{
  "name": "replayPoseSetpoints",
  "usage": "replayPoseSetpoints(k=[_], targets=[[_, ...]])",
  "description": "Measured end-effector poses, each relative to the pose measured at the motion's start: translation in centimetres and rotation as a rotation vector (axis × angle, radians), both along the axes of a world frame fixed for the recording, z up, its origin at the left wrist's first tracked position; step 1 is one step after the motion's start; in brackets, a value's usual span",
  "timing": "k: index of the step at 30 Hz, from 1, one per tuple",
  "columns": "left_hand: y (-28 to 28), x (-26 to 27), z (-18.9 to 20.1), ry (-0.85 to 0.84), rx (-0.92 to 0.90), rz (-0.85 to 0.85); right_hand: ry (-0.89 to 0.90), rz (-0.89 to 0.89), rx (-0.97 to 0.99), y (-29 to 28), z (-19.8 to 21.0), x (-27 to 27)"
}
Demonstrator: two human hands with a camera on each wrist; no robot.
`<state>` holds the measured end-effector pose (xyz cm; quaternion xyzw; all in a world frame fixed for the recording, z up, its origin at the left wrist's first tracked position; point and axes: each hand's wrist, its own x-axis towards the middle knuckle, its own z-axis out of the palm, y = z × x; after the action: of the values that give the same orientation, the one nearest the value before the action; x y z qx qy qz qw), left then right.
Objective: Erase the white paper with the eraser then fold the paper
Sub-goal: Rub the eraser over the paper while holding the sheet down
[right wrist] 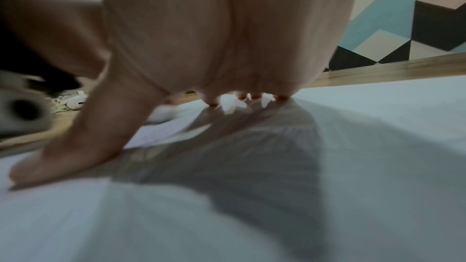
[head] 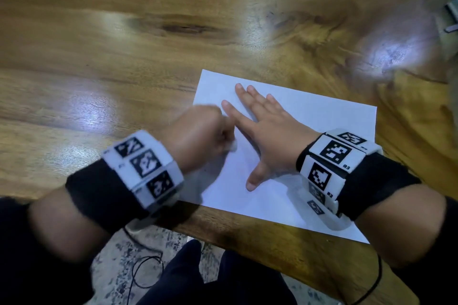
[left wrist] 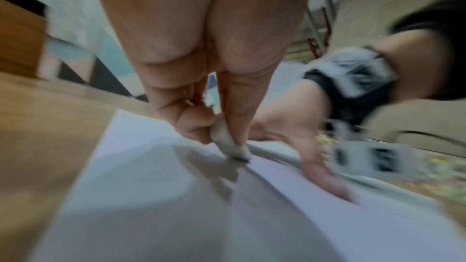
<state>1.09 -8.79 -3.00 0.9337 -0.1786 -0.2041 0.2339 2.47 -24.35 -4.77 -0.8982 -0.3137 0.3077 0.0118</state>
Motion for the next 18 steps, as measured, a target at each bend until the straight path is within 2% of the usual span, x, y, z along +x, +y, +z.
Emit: replayPoseSetpoints(k=[3,6,8,15,18], targets=[[0.1,-0.1,-0.2,-0.032,-0.014,0.006,0.007,-0.001,0.007,0.0,0.0,0.1],[0.4,-3.8,-0.9,0.107,-0.059,-0.14,0.004,-0.006,0.009,-0.1,-0.1,0.1],[0.6,-4.8,-1.2,0.168,-0.036,-0.175,0.009,-0.006,0.01,-0.1,-0.1,0.1],[0.6,-5.2,-1.2,0.141,-0.046,-0.095,0.001,-0.092,-0.02,-1.6,0.3,-0.4],[0.6,-4.9,-0.8,0.186,-0.059,-0.062,0.037,-0.103,-0.034,-2.8,0.5,-1.1]])
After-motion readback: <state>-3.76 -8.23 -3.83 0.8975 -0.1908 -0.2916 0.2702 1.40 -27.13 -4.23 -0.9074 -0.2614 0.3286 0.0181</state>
